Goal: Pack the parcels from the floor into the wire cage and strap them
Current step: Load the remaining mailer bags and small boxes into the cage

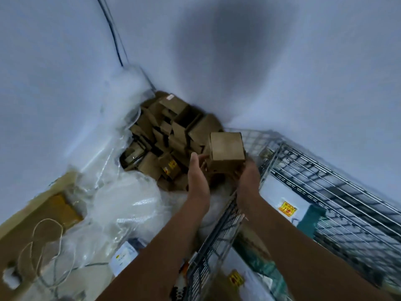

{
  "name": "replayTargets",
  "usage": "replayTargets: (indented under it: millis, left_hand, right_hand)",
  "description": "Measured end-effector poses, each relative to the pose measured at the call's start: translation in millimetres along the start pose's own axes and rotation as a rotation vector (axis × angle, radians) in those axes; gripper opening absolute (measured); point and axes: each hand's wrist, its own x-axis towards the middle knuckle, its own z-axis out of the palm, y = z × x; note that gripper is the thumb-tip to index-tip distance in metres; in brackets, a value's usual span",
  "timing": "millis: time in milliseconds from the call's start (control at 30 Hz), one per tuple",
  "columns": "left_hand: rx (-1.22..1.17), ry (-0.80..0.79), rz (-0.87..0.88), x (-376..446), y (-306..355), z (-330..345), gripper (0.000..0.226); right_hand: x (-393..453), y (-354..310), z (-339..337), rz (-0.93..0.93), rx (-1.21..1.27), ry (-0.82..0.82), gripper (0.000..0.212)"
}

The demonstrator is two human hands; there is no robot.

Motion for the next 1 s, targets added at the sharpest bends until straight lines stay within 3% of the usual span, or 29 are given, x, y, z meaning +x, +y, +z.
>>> replayTargets:
  millis: [133, 367, 533, 767, 900, 1000]
  left_hand:
    - [0.008, -0.078, -0.024, -46.9, -17.3, 54.1, 0.056]
    - [0.102, -0.239, 0.096, -103.1, -46.7, 127.9, 0.05]
    - [0.162, -0.265, 0.048, -126.7, -64.3, 171.7, 0.054]
    - [0.271, -0.32, -0.016, -150.8, -122.6, 200.0, 0.05]
    - [0.302, -0.406, -0.019, -164.0, -153.8, 192.3, 0.046]
    - [0.412, -0.453, -0.003, -162.9, -166.9, 180.1, 0.052]
  right_hand:
    - [-7.1, -22.3, -75.4, 0.014, 0.171, 0.041, 0.026]
    - [-13.1, -47.6, -185.9, 0.027, 0.256, 0.013, 0.052]
    - [-17.0, -54.3, -249.3, -0.022, 0.468, 0.001, 0.039]
    - [-23.7, -34.3, -299.4, -0.093, 0.257, 0.015, 0.041]
    - [-23.3, -12.3, -312.4, -0.084, 0.062, 0.061, 0.057]
    - [-19.4, 8.1, -313.2, -0.11, -0.103, 0.002, 0.06]
